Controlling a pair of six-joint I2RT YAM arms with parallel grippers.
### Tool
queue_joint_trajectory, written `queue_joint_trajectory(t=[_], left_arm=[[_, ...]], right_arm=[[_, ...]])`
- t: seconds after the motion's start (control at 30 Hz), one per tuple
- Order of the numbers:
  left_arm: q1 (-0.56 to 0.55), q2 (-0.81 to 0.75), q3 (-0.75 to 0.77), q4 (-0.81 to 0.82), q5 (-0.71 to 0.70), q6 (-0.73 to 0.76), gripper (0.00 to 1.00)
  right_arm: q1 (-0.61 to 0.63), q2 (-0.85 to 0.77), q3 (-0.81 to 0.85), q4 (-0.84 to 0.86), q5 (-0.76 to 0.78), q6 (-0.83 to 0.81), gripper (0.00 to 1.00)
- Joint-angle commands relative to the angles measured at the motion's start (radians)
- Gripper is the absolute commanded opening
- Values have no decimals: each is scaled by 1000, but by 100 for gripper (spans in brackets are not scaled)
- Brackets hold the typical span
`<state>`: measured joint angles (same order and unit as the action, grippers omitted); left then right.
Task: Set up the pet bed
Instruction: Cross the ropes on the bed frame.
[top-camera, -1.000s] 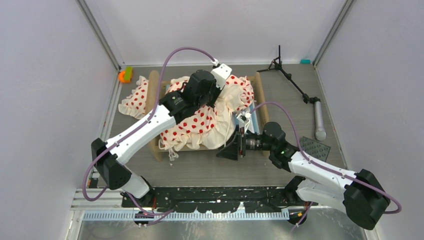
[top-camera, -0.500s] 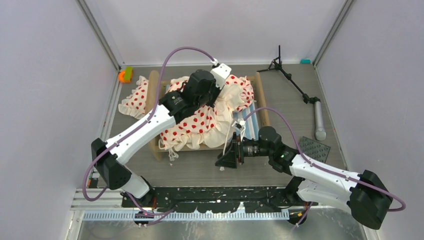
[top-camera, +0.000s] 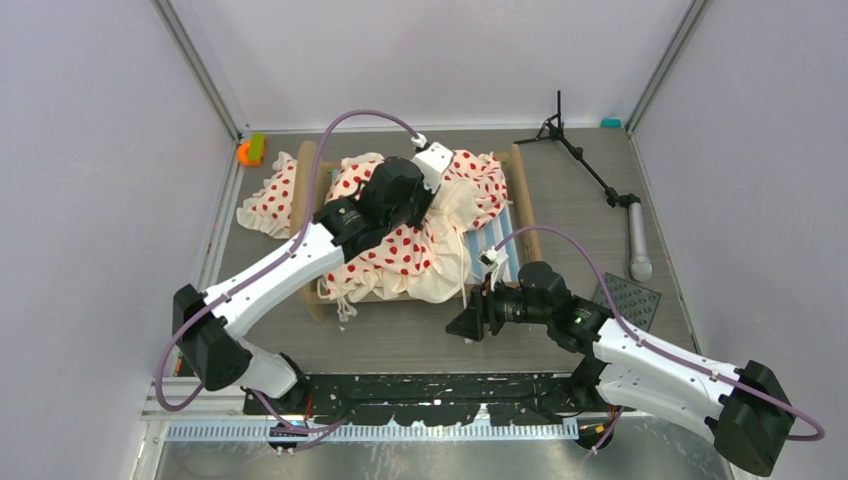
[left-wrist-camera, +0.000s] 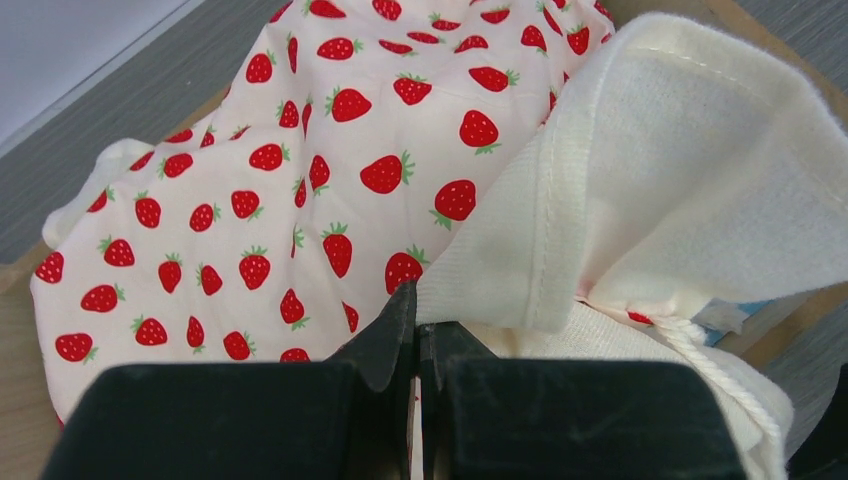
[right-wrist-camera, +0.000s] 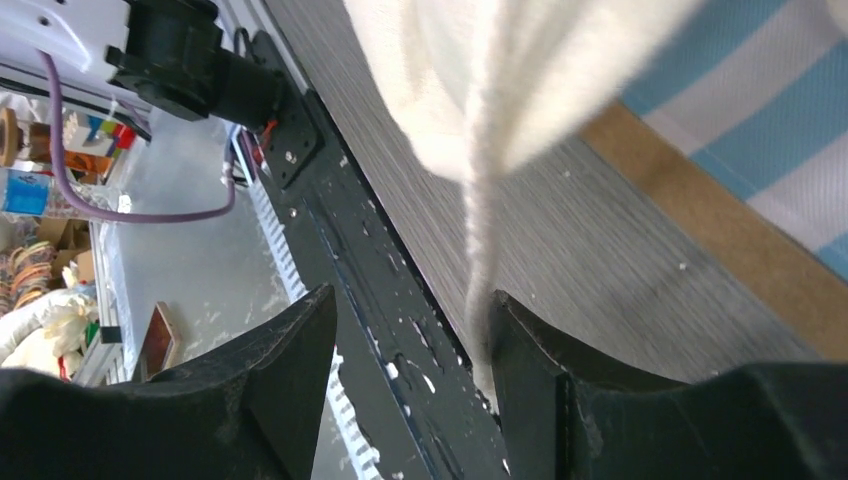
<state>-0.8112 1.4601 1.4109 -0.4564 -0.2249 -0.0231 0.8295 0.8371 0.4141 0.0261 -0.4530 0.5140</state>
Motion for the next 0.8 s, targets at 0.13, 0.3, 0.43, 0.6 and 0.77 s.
queue_joint_trajectory(t=[0.13, 0.3, 0.43, 0.6, 0.77], left_arm=[[7, -95, -69, 96, -19, -33, 0], [9, -97, -60, 93, -23, -29, 0], [9, -99, -54, 86, -25, -26, 0], [8, -96, -50, 77, -22, -23, 0], [9, -92, -50, 73, -22, -22, 0]], right_arm=[[25, 11, 97, -312, 41, -33, 61], [39, -9, 211, -593, 221, 17, 67], [47, -35, 269, -690, 362, 64, 71], [48, -1, 387, -819, 465, 52, 78], [48, 14, 494, -925, 627, 63, 80]])
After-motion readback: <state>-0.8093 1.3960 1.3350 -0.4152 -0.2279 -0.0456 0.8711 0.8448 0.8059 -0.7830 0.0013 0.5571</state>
